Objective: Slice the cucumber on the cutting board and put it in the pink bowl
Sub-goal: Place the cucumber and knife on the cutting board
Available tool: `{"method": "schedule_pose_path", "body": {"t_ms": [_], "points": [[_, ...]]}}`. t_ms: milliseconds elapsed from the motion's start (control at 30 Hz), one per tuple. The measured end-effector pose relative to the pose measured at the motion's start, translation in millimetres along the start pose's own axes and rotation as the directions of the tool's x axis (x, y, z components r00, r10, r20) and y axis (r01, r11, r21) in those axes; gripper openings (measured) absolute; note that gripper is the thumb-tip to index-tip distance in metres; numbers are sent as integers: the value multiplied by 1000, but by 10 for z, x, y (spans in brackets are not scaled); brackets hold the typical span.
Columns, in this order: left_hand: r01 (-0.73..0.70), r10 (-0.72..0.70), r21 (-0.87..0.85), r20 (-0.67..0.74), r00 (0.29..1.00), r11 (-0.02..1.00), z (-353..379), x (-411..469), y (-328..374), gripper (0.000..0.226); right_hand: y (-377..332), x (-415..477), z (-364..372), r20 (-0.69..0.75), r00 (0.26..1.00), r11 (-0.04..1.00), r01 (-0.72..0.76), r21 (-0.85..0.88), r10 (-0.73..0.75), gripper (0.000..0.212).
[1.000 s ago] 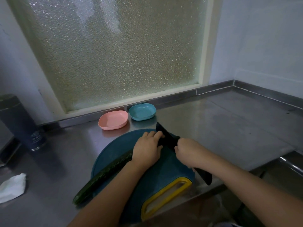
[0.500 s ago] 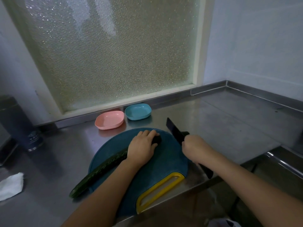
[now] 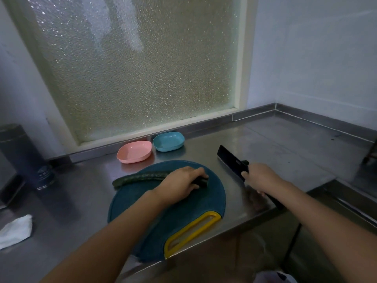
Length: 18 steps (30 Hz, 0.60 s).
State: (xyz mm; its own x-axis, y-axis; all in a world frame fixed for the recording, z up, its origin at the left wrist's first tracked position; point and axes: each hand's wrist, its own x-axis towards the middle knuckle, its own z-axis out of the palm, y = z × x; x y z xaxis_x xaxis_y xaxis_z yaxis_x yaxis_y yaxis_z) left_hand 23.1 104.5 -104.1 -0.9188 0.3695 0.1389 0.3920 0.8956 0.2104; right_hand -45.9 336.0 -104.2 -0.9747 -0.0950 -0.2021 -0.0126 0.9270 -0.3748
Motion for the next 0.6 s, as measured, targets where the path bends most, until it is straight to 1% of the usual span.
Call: {"method": "schedule_pose_path", "body": {"t_ms": [67,133,200,267,300,367,433,500,533,600], "points": [[-15,17,-40,52,998,999,-4,-54,27,34,-4,18,7,-21,999,1000,26,-18,-26,36],[1,6,-130,52,999,991,5,-114,35,31,15,34,13,-57,997,997,52,-49,-55,35],[42,-36,-219,32,999,975,9,-146,24,31,45,61,16,-93,992,993,75,-86,-83,39],[105,-116,-289,-22,993,952,15,-151,-20,29,54,97,10,-106,989,991,88,-103,-99,41],[152,-182,-316,-68,981,937,27,-148,-52,27,46,113,7,-104,989,990,94,-110,-105,40],[259,-330,-342,-170,928,903,87,-148,-113,24,15,133,4,-102,987,987,110,-116,-122,37],[338,-427,-326,-255,868,883,186,-159,-127,25,-25,103,-9,-116,978,980,157,-120,-171,35],[370,-479,-346,-320,817,862,272,-188,-105,34,-60,11,-47,-160,945,952,259,-162,-285,35],[383,-507,-371,-340,792,846,298,-207,-96,43,-72,-60,-72,-185,921,933,310,-182,-342,35],[434,-556,-373,-344,757,820,325,-239,-99,69,-94,-225,-117,-215,879,899,384,-208,-426,38]]}}
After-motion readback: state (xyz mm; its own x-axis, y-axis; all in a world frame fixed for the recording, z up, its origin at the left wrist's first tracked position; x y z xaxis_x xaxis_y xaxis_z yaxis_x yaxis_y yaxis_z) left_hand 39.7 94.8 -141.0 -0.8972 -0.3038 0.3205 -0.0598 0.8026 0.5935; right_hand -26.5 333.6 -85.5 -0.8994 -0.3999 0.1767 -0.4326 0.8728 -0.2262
